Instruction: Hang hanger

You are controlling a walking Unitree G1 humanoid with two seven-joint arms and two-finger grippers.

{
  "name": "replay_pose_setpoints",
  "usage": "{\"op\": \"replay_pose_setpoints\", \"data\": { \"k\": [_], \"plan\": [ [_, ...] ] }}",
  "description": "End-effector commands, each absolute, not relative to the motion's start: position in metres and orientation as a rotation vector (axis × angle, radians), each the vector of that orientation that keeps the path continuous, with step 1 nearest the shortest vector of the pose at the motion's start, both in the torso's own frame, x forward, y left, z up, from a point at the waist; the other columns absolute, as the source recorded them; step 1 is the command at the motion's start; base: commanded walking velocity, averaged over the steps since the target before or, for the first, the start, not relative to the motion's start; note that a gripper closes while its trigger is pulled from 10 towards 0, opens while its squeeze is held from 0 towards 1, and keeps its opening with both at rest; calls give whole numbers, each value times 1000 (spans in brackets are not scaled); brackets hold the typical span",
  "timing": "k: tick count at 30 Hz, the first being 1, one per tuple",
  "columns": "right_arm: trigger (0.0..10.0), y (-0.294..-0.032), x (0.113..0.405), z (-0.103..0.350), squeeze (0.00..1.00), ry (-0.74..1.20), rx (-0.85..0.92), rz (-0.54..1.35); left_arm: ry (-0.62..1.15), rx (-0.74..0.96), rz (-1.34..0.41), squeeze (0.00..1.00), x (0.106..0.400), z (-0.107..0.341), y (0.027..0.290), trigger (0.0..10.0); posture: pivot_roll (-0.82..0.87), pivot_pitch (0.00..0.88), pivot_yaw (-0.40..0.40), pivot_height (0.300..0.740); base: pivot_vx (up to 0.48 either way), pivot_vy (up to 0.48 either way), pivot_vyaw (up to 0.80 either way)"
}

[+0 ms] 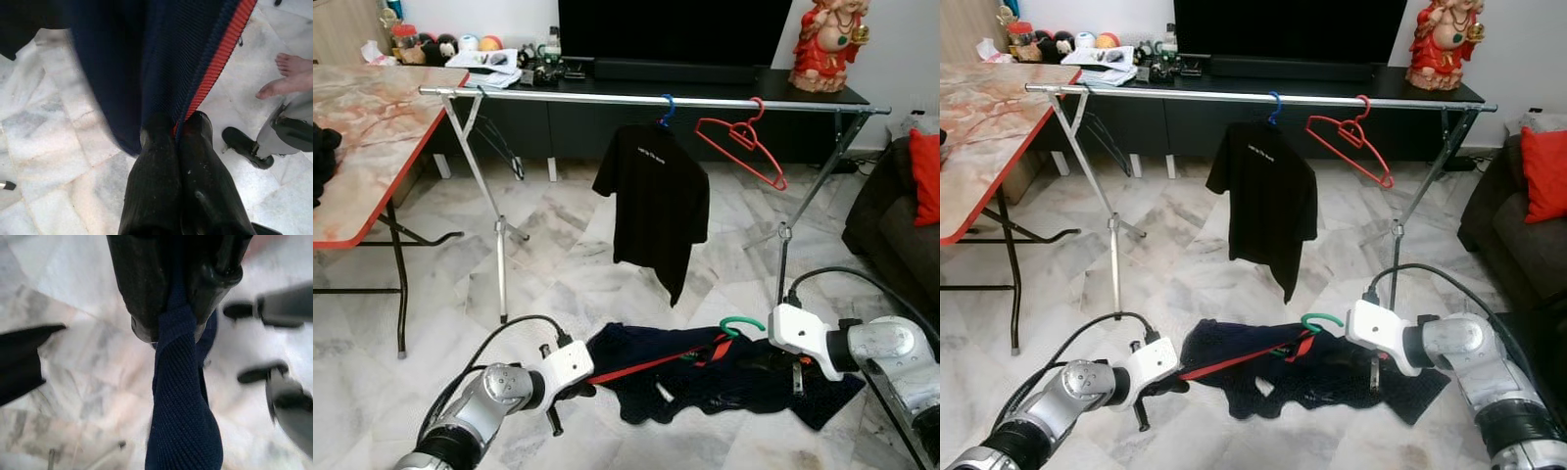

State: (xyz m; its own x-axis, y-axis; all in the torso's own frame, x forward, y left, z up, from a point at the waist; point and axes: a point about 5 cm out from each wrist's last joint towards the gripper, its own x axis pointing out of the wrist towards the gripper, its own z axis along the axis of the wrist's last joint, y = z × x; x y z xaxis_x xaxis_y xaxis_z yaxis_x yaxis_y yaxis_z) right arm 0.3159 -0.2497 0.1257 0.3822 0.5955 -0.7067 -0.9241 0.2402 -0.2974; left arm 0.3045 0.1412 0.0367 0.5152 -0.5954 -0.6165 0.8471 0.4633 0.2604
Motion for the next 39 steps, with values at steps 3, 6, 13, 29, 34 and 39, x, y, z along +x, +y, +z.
{"op": "replay_pose_setpoints", "data": {
  "k": [3,6,13,29,34,39],
  "plan": [
    [0,-265,313,125,0,600,-881,1055,475,605,-878,0,311,42,148,0,-70,95,-64,740,0,0,0],
    [0,-272,310,116,0,688,-960,1013,440,575,-858,0,316,53,151,0,-63,94,-62,740,0,0,0],
    [0,-265,303,98,0,725,-921,1057,385,545,-854,0,323,72,157,0,-53,92,-61,740,0,0,0],
    [0,-214,317,48,0,678,-739,762,241,370,-1152,0,306,127,121,0,-15,74,-54,740,0,0,0],
    [0,-189,328,58,0,569,-535,786,257,347,-1281,0,291,131,110,10000,-10,68,-46,740,0,0,0],
    [0,-182,334,66,0,512,-500,787,274,323,-1402,63,276,132,102,10000,-11,70,-46,740,0,0,0]
  ]
}}
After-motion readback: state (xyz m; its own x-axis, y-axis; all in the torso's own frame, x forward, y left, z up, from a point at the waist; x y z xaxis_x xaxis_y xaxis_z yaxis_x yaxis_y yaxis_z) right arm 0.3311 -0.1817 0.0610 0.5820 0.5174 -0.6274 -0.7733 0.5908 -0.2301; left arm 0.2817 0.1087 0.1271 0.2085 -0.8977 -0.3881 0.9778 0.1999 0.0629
